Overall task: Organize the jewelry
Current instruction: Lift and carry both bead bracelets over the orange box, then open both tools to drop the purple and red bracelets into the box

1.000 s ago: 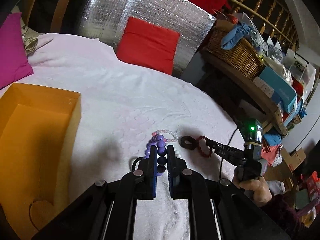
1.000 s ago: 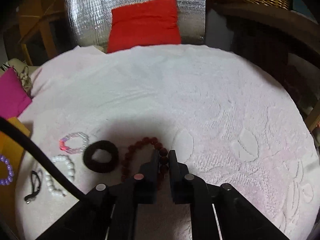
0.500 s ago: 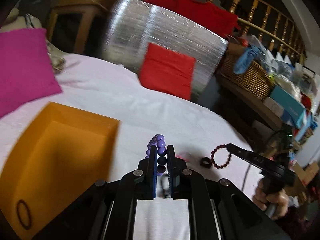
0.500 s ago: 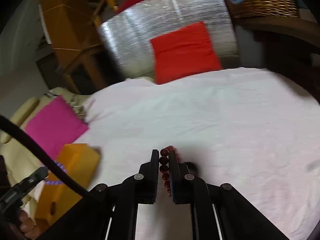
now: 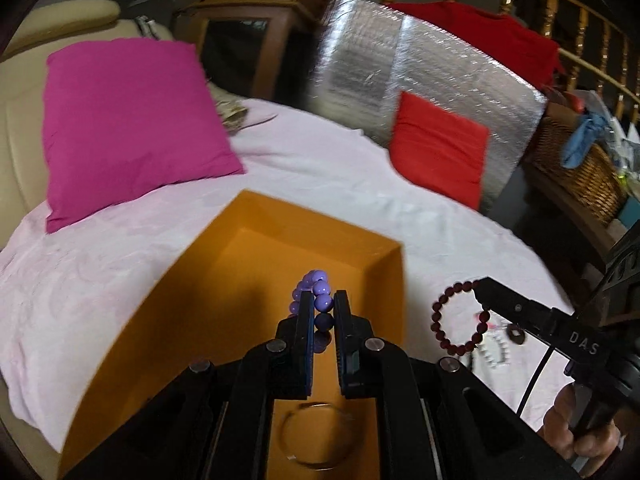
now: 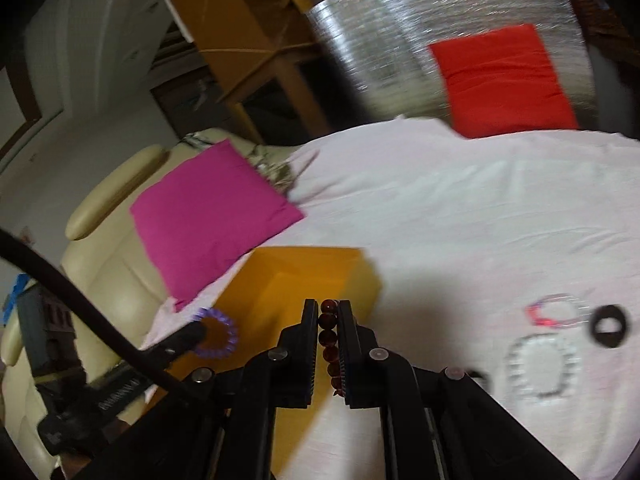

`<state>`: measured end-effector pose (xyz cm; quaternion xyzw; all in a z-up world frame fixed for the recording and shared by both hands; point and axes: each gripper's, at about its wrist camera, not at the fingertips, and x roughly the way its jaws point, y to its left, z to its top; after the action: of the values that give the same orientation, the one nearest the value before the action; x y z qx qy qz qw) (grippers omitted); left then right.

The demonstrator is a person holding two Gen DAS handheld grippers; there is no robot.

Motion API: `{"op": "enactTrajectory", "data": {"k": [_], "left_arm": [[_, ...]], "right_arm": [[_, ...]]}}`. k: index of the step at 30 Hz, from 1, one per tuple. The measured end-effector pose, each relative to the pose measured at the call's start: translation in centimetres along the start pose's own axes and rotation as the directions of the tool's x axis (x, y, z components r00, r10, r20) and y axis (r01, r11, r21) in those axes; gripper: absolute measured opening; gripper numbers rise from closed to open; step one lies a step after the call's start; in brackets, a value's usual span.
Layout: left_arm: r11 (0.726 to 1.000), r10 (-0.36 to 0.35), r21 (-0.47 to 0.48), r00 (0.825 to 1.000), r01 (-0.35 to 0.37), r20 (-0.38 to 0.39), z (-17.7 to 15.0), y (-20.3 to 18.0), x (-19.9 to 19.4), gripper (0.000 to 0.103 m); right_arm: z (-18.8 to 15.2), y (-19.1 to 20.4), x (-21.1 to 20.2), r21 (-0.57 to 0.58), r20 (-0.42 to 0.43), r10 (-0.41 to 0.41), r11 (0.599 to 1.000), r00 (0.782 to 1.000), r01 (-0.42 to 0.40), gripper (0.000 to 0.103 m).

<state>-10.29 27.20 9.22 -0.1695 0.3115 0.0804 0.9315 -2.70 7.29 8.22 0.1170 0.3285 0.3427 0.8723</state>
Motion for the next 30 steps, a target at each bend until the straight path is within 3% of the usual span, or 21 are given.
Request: {"op": "enactTrajectory", "data": {"k": [10,21,28,30], "left_arm": [[0.995,0.097,-0.005,0.992,-0.098,-0.079,-0.7,2.5,1.2,0.010],[0.990,0.142,0.014,0.987,-0.141,-0.078,-1.0,3.4,1.3,0.011],[0.992,0.126,0.032,0.990,-0.124,-0.059,-0.8,2.1,1.1,0.020],[0.993,0.112,0.054,0.992,-0.109,-0.055,-0.8,1.1,1.1,0.028]], "right_arm": [[-1.6,1.9,5.7,0.033,-0.084,0.081,0.996,0.993,-0.078,0.011],[-1.7,3.2,7.0,0.081,-0.082,0.195,0.979,0.977,-0.189,0.013],[-0.8,0.8,5.1,0.114,-0.044,0.093,0.990,0.995,-0.088,0.014],[-0.8,0.1,4.8,0.130,-0.056,0.060,0.990,0.997,-0.053,0.017]]}}
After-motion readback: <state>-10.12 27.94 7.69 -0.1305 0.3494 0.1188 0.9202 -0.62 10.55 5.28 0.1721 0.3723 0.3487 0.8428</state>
